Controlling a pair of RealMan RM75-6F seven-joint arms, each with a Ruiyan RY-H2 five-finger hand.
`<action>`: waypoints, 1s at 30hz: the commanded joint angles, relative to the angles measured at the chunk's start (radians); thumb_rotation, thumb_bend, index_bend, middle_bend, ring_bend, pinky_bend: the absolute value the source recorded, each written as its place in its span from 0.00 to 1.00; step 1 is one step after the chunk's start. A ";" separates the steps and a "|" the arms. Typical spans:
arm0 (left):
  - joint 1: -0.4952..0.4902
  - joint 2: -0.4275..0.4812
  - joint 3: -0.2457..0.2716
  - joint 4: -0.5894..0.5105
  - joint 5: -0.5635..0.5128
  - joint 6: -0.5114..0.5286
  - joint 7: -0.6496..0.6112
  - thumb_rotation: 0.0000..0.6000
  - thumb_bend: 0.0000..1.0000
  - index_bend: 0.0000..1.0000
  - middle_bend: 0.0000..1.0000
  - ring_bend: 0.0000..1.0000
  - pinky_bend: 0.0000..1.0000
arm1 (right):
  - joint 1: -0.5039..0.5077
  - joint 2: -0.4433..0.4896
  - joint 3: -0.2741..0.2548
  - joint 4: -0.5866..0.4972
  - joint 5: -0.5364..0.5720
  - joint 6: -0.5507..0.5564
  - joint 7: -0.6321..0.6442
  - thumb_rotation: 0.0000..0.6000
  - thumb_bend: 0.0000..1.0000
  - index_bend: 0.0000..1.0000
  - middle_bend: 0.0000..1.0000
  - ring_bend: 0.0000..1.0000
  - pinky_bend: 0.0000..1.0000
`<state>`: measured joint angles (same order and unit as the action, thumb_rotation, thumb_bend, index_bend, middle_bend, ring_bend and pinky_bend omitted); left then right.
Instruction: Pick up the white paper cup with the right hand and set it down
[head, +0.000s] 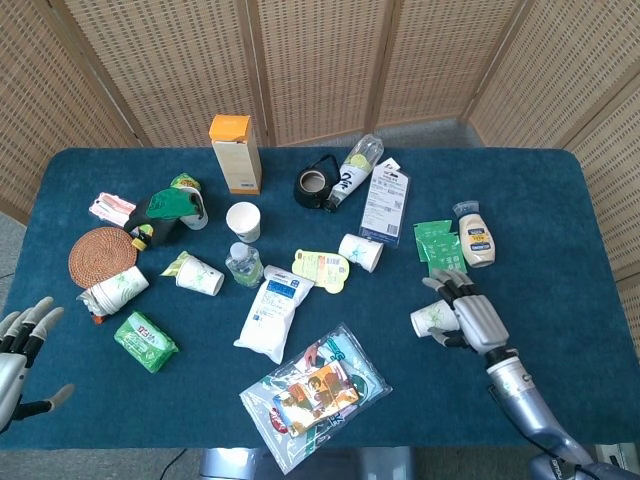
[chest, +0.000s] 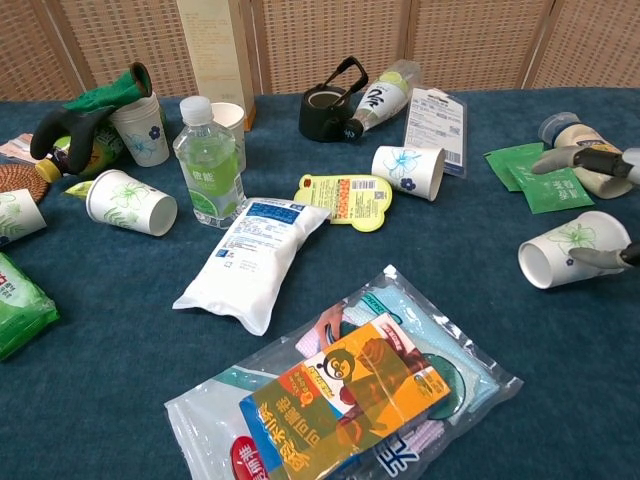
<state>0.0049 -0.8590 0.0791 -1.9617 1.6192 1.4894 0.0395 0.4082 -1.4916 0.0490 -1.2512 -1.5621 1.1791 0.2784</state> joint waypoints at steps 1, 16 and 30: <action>0.000 0.003 -0.001 -0.001 0.001 0.002 -0.008 1.00 0.24 0.00 0.00 0.00 0.00 | 0.026 -0.005 -0.013 -0.014 -0.010 -0.036 -0.090 1.00 0.32 0.13 0.00 0.00 0.00; 0.000 0.008 0.003 0.004 0.010 0.002 -0.021 1.00 0.24 0.00 0.00 0.00 0.00 | 0.044 0.057 -0.028 -0.132 0.061 -0.126 -0.221 1.00 0.47 0.13 0.00 0.00 0.00; 0.000 0.004 0.003 0.003 0.007 0.001 -0.005 1.00 0.24 0.00 0.00 0.00 0.00 | 0.060 0.131 -0.034 -0.240 0.144 -0.213 -0.292 0.76 0.48 0.00 0.00 0.00 0.00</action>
<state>0.0049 -0.8550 0.0824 -1.9588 1.6263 1.4904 0.0344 0.4606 -1.3747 0.0185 -1.4727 -1.4375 0.9898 -0.0048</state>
